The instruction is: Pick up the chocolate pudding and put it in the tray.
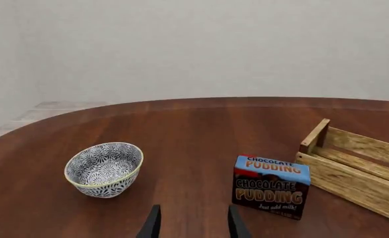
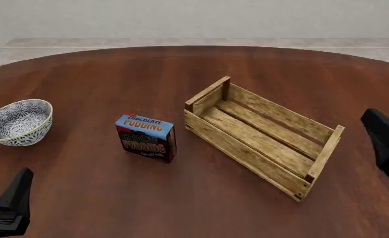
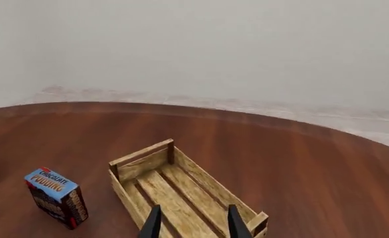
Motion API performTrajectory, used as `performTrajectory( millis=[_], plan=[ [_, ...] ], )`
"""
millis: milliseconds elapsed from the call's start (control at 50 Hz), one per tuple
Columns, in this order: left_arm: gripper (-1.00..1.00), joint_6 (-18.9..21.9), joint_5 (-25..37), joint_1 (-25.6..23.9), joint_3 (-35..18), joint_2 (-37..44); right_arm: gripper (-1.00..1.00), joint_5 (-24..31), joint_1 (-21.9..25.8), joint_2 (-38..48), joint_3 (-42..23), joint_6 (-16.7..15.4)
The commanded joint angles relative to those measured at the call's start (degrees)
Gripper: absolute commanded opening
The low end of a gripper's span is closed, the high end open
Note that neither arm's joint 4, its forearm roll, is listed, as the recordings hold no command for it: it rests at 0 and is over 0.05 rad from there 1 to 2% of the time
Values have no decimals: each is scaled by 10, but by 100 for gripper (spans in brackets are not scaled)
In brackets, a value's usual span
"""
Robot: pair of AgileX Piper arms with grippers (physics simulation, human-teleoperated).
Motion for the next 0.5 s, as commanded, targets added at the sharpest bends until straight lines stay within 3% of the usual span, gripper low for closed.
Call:
performTrajectory(
  millis=[20,60,100,160,220,260,300,380,400,440,500],
  plan=[
    [100,0,0,-1,0,0,100,33,71,117,-141,-33],
    [100,-1,0,1,0,0,100,33,92,144,-162,-29],
    [100,-1,0,1,0,0,100,29,112,183,-184,-56],
    [100,-1,0,1,0,0,100,29,151,232,-221,-33],
    [100,-1,0,1,0,0,100,27,183,269,-250,-44],
    [100,-1,0,1,0,0,100,27,196,281,-257,-53],
    [100,-1,0,1,0,0,100,24,203,310,-278,-29],
    [100,-1,0,1,0,0,100,22,212,353,-315,-60],
    [100,-1,0,1,0,0,100,27,226,367,-331,-42],
    [100,-1,0,1,0,0,100,25,223,386,-345,-53],
    [100,-1,0,1,0,0,100,31,243,420,-373,-35]
  ],
)
